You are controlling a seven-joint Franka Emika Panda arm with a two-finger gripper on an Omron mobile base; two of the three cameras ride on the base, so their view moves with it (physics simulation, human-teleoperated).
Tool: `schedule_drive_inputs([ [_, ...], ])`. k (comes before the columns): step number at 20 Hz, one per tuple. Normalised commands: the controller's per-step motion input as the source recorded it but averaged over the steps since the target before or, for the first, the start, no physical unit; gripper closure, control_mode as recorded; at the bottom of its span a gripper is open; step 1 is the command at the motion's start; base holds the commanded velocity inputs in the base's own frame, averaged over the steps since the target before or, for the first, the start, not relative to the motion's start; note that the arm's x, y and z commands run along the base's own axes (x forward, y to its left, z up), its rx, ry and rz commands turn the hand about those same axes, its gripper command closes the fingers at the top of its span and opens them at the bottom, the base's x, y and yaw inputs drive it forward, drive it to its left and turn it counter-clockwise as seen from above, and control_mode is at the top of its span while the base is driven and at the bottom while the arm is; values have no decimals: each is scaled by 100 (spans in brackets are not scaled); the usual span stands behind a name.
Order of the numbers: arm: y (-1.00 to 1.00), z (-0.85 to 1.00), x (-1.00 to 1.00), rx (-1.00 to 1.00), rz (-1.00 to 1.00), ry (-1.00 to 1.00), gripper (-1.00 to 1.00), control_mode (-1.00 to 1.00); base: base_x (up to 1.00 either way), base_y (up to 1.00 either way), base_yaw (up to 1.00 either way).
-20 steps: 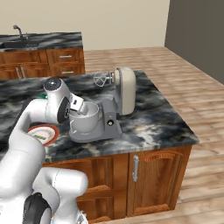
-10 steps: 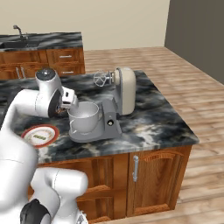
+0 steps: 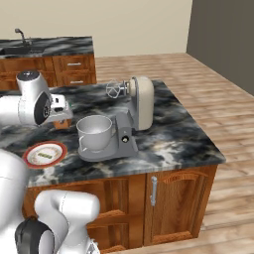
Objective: Add butter and sugar cubes to the stand mixer bowl and then turn on the stand mixer to begin making frosting.
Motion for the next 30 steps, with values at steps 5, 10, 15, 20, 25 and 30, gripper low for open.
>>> schedule_drive_inputs([
  [5,2,-34,-9,-16,25,19,-100,-100,0,0,0],
  [10,26,-49,-1,-18,18,16,-100,-100,0,0,0],
  [15,45,-36,-1,-18,15,7,-100,-100,0,0,0],
  [20,37,-40,0,-14,17,5,-100,-100,0,0,0],
  [25,30,-42,0,-8,17,4,-100,-100,0,0,0],
  [30,27,-38,7,0,14,4,-100,-100,0,0,0],
])
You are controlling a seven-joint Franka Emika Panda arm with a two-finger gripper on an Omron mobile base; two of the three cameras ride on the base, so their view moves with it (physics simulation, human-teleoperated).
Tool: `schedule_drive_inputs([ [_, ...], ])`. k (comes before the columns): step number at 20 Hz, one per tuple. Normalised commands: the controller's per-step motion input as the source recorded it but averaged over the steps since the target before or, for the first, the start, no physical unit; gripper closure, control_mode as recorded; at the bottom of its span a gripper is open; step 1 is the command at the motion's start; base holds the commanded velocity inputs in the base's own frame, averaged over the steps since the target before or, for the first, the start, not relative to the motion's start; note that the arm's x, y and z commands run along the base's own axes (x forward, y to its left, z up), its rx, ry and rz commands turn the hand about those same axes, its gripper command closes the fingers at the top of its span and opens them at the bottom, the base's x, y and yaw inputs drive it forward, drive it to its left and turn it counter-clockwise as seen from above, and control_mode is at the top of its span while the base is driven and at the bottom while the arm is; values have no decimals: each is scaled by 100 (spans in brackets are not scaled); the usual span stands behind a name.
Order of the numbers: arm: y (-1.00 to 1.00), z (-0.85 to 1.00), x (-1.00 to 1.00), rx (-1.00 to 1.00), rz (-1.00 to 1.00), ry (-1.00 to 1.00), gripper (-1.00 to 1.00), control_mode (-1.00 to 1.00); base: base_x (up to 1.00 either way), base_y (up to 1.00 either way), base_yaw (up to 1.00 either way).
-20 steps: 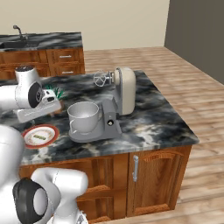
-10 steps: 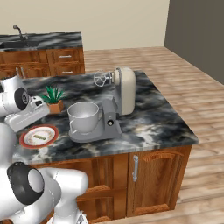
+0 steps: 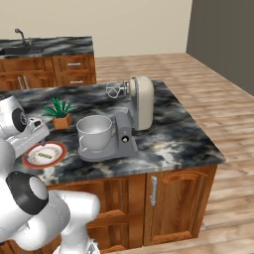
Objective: Add butter and sugar cubes to the stand mixer bowl and then turn on the stand mixer to begin making frosting.
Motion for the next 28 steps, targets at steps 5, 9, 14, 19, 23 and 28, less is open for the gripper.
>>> schedule_drive_inputs([
  [5,11,-26,26,0,9,7,-100,-100,0,0,0],
  [9,0,-18,39,1,6,6,-100,-100,0,0,0],
  [14,16,-19,34,0,1,7,-100,-100,0,0,0],
  [19,34,-18,26,0,0,6,-100,-100,0,0,0],
  [23,6,-20,31,0,0,5,-100,-100,0,0,0],
  [28,0,-35,21,0,2,4,-100,-100,0,0,0],
])
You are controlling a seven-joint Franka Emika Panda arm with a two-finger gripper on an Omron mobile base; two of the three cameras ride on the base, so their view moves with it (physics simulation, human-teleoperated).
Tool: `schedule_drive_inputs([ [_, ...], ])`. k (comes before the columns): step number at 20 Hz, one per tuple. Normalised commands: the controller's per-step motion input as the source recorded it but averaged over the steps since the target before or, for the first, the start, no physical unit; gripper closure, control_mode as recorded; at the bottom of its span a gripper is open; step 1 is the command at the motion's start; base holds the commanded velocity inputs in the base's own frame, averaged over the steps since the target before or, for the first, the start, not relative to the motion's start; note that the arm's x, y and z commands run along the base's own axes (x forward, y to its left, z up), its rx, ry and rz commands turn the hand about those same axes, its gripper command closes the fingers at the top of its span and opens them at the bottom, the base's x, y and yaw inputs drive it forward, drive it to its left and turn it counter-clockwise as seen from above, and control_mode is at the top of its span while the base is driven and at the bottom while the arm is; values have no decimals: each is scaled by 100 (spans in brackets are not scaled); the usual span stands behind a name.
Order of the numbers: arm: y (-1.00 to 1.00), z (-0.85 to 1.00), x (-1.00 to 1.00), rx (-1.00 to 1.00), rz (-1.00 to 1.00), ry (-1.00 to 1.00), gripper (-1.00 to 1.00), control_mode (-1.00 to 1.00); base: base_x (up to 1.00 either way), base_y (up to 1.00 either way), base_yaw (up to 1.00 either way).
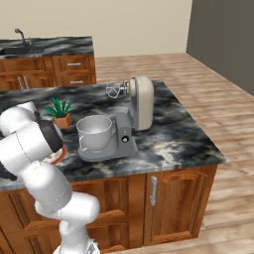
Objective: Add butter and sugar cubes to the stand mixer bowl and then turn on the stand mixer to begin making frosting.
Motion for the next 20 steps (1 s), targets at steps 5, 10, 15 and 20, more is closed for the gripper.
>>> schedule_drive_inputs([
  [5,7,-28,9,0,0,2,-100,-100,0,0,0],
  [10,12,-20,10,0,0,0,-100,-100,0,0,0],
  [15,4,-19,14,0,0,0,-100,-100,0,0,0],
  [20,0,-14,25,0,0,0,-100,-100,0,0,0],
])
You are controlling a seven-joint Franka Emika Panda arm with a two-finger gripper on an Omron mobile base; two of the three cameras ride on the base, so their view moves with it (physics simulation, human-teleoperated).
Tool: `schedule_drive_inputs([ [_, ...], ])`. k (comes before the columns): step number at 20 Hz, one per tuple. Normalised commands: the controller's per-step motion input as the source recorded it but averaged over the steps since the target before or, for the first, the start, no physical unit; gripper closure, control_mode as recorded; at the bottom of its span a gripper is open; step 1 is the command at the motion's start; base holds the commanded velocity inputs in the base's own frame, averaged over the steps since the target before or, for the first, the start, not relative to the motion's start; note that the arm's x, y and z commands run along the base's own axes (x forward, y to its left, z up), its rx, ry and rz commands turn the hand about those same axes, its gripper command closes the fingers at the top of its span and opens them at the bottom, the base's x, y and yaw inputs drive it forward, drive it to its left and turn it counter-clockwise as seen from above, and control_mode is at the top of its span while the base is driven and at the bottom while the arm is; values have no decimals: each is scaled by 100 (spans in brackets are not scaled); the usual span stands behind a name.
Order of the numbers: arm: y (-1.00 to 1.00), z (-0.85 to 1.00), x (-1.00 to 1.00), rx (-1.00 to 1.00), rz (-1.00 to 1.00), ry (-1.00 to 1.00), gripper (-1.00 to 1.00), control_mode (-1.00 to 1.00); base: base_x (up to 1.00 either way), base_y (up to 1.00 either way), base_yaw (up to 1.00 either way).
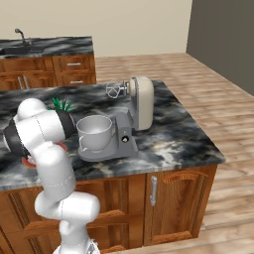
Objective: Add butter and sugar cubes to the stand mixer bowl and then turn on the stand mixer to begin making frosting.
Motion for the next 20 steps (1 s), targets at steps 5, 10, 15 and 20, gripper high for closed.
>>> schedule_drive_inputs([
  [5,8,-16,22,0,0,0,-100,-100,0,0,0],
  [10,22,-19,17,-2,0,0,-100,-100,0,0,0],
  [15,21,-22,21,-3,0,2,-100,-100,0,0,0],
  [20,15,-30,6,-5,0,4,100,-100,0,0,0],
])
